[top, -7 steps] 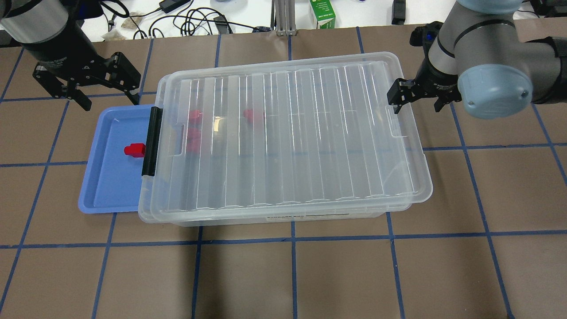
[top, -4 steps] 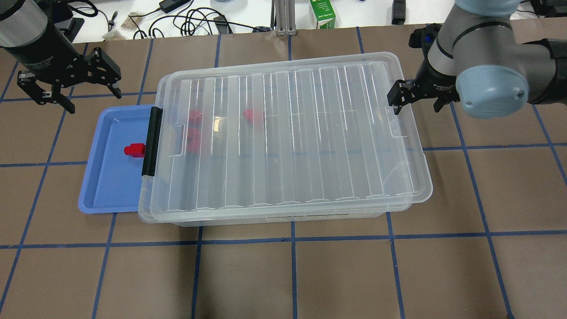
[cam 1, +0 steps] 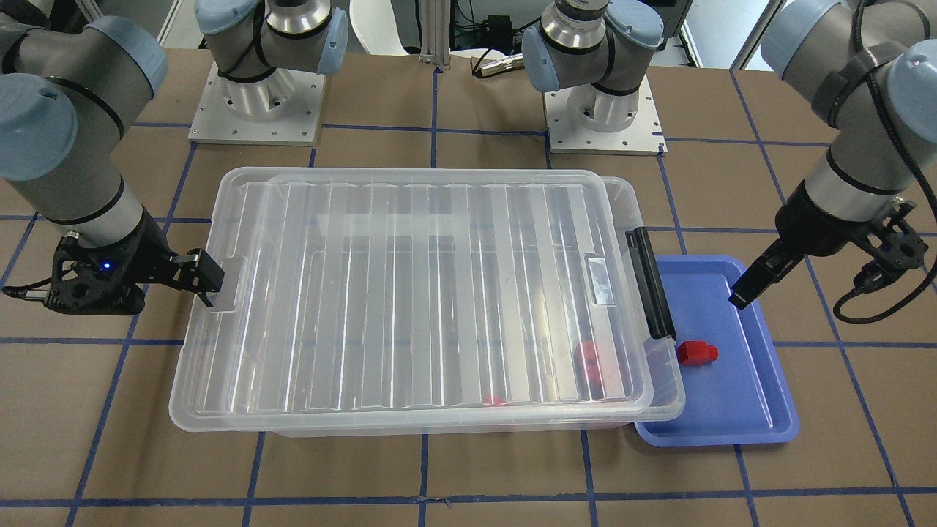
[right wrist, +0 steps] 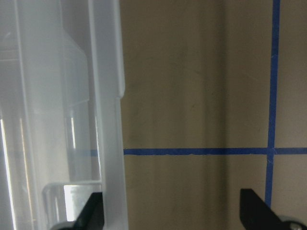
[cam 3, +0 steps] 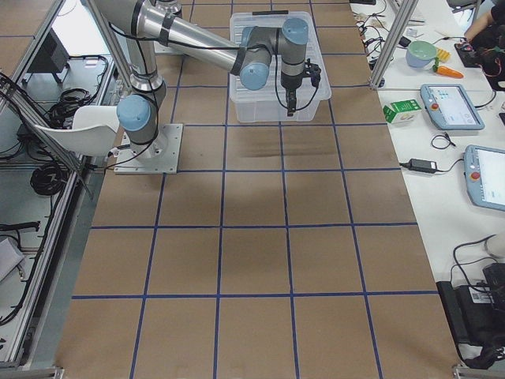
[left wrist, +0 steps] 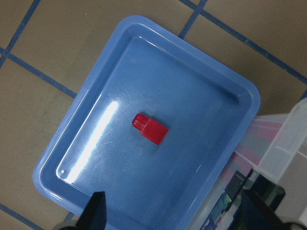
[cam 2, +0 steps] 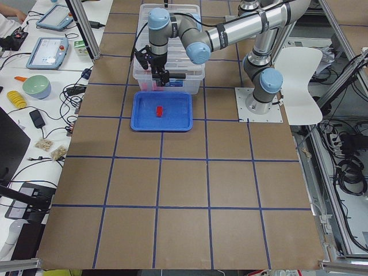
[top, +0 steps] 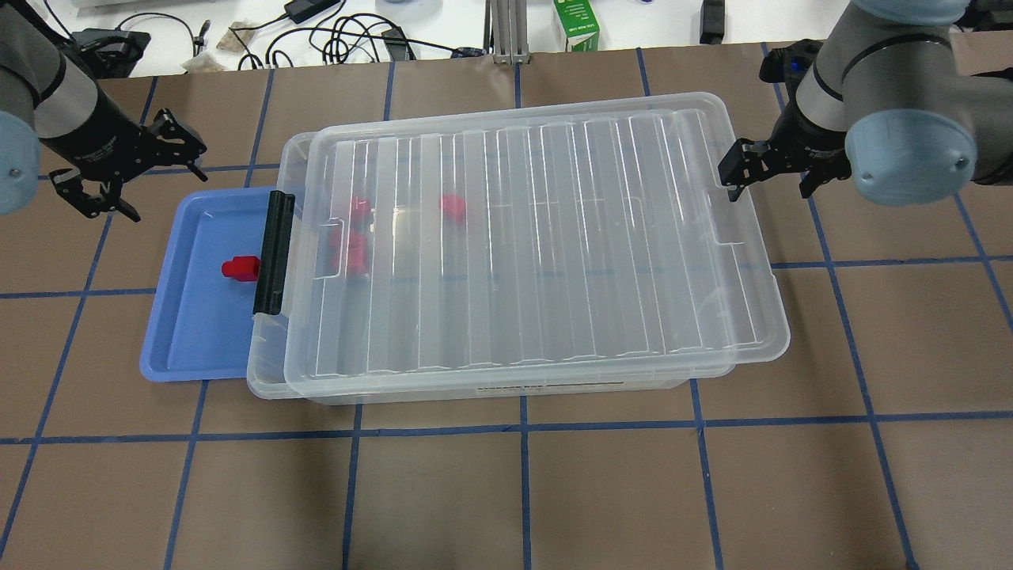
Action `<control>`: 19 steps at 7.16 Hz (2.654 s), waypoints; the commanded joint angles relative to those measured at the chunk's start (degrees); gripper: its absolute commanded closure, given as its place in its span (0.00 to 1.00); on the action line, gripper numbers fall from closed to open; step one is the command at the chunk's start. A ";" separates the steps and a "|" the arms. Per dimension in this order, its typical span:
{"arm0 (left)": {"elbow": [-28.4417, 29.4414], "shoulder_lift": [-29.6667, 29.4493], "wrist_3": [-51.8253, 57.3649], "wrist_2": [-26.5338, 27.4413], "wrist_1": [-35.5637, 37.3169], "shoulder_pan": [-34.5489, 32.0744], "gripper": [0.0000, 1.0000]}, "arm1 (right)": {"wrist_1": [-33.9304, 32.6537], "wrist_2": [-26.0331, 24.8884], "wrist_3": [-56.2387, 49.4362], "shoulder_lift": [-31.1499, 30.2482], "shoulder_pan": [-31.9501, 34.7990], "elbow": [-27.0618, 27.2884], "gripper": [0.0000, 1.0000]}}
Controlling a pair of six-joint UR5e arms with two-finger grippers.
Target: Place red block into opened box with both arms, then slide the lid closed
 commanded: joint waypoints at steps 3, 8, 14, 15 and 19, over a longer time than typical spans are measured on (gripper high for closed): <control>-1.31 -6.94 -16.36 0.07 1.41 1.48 0.00 | 0.56 -0.33 -6.39 -0.37 -4.51 -0.07 0.00; -1.23 -15.64 -18.00 0.16 3.69 1.66 0.00 | 0.82 -0.33 -10.44 -0.46 -7.76 -0.16 0.00; -1.31 -21.10 -18.00 0.16 8.97 1.66 0.00 | 1.09 -1.64 -17.11 -0.81 -13.30 -0.42 0.00; -1.31 -21.37 -17.92 0.16 9.06 1.66 0.00 | 1.09 -1.65 -18.96 -0.90 -14.44 -0.42 0.00; -0.62 -20.68 -16.95 0.60 7.93 1.66 1.00 | 0.74 -1.56 -20.73 -0.90 -16.03 -0.42 0.00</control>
